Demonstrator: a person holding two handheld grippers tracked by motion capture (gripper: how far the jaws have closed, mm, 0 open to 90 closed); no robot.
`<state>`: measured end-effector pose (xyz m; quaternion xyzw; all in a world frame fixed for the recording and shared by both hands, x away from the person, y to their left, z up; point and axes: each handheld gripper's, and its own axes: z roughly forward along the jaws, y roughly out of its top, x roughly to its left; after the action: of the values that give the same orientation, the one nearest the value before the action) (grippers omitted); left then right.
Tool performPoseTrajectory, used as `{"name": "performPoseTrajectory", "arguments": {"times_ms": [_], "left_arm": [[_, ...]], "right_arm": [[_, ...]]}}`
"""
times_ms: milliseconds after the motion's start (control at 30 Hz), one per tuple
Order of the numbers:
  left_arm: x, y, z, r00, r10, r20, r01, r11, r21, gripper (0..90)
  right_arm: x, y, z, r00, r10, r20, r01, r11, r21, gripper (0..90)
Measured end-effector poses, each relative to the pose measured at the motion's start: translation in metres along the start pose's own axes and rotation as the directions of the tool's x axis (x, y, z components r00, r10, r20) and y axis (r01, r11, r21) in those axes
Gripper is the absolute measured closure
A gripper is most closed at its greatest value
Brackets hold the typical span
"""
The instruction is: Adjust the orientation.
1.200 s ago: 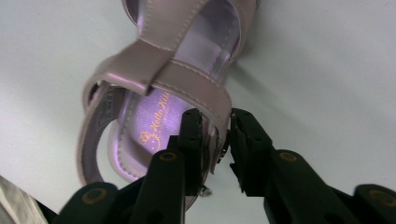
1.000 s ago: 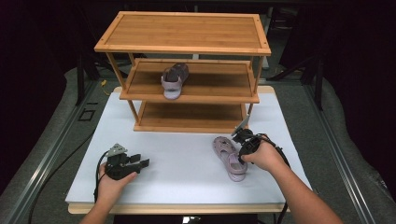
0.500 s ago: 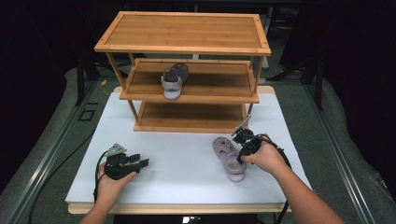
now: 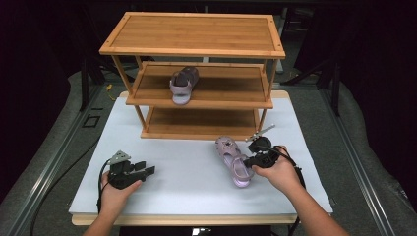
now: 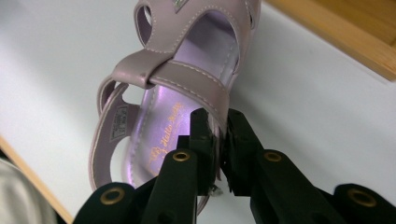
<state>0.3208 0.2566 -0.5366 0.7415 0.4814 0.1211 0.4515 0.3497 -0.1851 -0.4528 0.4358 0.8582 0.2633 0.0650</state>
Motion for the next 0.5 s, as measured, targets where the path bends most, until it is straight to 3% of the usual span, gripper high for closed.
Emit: {"name": "performPoseTrajectory", "arguments": {"times_ms": [100,133,200,367,433,467,500], "left_arm": [[0.001,0.000,0.000,1.0000,-0.001,0.000,0.001,1.0000,-0.002,47.5],[0.001,0.000,0.000,1.0000,-0.002,-0.001,0.002,1.0000,-0.003,47.5],[0.001,0.000,0.000,1.0000,-0.002,0.000,0.002,1.0000,-0.002,47.5],[0.001,0.000,0.000,1.0000,-0.002,0.000,0.002,1.0000,0.000,47.5],[0.001,-0.001,0.000,1.0000,-0.004,0.000,0.004,1.0000,0.000,47.6],[0.001,-0.001,0.000,1.0000,-0.004,0.000,0.004,1.0000,0.000,47.5],[0.001,-0.001,0.000,1.0000,-0.004,0.001,0.004,1.0000,0.000,47.5]], "right_arm": [[0.001,-0.006,-0.005,0.9994,0.028,-0.018,-0.030,0.996,-0.086,83.0],[0.003,-0.010,-0.007,0.9993,0.035,-0.015,-0.037,0.989,-0.145,83.1],[0.003,-0.012,-0.008,0.9988,0.043,-0.022,-0.046,0.984,-0.172,83.0],[0.008,-0.019,-0.016,0.9960,0.079,-0.042,-0.088,0.951,-0.296,83.1],[0.015,-0.022,-0.023,0.9963,0.081,-0.026,-0.085,0.923,-0.375,83.1],[0.015,-0.022,-0.023,0.9963,0.081,-0.026,-0.085,0.923,-0.375,83.1],[0.017,-0.023,-0.025,0.9963,0.083,-0.022,-0.085,0.915,-0.395,83.1]]}}
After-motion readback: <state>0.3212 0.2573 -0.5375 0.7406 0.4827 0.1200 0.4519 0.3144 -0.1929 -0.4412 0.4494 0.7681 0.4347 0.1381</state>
